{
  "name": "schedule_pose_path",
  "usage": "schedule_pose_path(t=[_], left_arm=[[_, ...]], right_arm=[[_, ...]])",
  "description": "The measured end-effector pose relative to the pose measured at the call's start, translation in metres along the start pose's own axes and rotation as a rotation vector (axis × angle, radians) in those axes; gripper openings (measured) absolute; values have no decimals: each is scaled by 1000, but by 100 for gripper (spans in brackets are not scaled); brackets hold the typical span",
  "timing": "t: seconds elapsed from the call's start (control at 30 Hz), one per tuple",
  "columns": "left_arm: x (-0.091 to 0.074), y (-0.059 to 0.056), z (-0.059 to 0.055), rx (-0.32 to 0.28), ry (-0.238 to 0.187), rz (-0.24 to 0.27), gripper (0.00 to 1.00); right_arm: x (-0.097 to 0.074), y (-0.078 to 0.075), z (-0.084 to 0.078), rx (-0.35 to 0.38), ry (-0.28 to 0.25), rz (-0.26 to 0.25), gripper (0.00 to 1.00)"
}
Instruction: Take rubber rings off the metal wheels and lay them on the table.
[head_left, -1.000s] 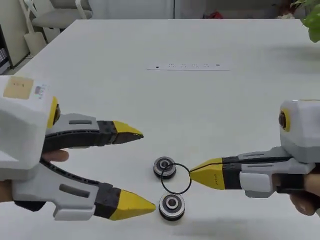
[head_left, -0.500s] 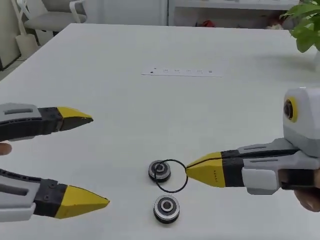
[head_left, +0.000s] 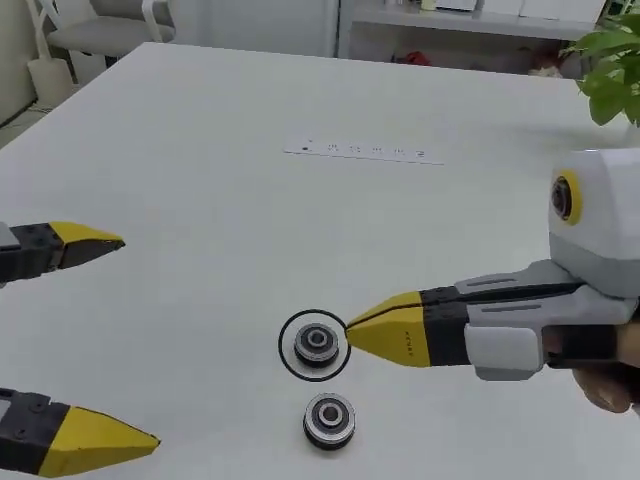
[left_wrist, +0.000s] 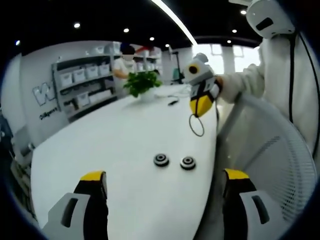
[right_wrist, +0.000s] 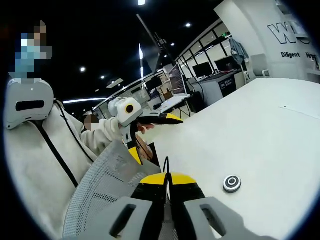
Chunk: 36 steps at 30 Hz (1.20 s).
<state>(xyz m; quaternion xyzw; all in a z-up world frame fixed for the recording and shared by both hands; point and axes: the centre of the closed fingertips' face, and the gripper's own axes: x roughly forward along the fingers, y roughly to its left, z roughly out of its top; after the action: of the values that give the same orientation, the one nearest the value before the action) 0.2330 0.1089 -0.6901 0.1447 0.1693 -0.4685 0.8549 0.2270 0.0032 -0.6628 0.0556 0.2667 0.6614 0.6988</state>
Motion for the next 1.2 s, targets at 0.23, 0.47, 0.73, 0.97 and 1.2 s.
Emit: schedule_pose_path(t=[0.23, 0.47, 0.73, 0.97, 1.2], left_arm=[[-5, 1, -12, -36, -2, 20, 100], [-9, 3, -19, -56, -10, 39, 100], [-12, 6, -26, -64, -8, 49, 100], [-14, 9, -29, -74, -14, 49, 100], [-16, 11, -32, -83, -21, 43, 100]], right_arm=[[13, 2, 0, -7, 33, 17, 0], [27, 0, -3, -4, 62, 29, 0], [39, -7, -8, 1, 92, 28, 0], [53, -23, -24, 11, 164, 11, 0], [64, -36, -42, 23, 235, -1, 0]])
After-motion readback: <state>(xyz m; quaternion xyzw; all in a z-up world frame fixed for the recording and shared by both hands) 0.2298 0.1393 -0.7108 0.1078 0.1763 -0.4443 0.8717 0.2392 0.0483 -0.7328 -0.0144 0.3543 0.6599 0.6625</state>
